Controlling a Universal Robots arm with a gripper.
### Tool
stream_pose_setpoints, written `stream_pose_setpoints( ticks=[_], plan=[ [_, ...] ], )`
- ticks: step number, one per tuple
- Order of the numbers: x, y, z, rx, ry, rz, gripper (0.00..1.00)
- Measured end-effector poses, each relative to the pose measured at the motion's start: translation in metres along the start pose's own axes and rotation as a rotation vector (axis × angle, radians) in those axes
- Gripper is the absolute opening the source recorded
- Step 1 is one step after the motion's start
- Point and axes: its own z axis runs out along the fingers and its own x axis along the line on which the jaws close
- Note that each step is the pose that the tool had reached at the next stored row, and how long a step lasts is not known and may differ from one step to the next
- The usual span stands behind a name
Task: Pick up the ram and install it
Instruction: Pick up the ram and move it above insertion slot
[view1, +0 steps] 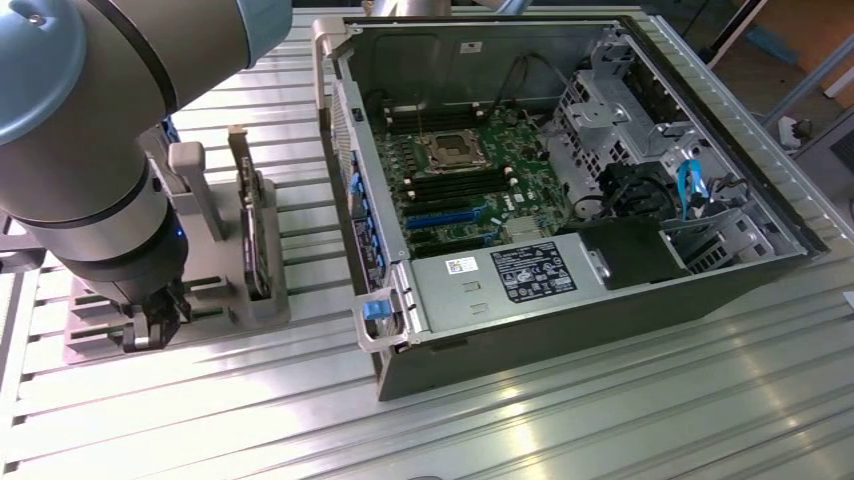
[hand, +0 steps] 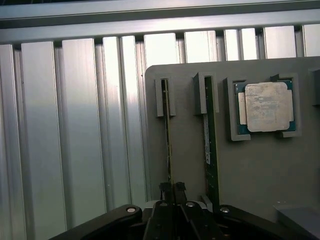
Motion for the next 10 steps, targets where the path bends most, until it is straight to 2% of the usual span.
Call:
stream_pose_setpoints(
  ticks=[10],
  plan=[
    [0.0000,0.0000,0.0001,0.0001,-0.0001,0.000,0.12]
  ],
)
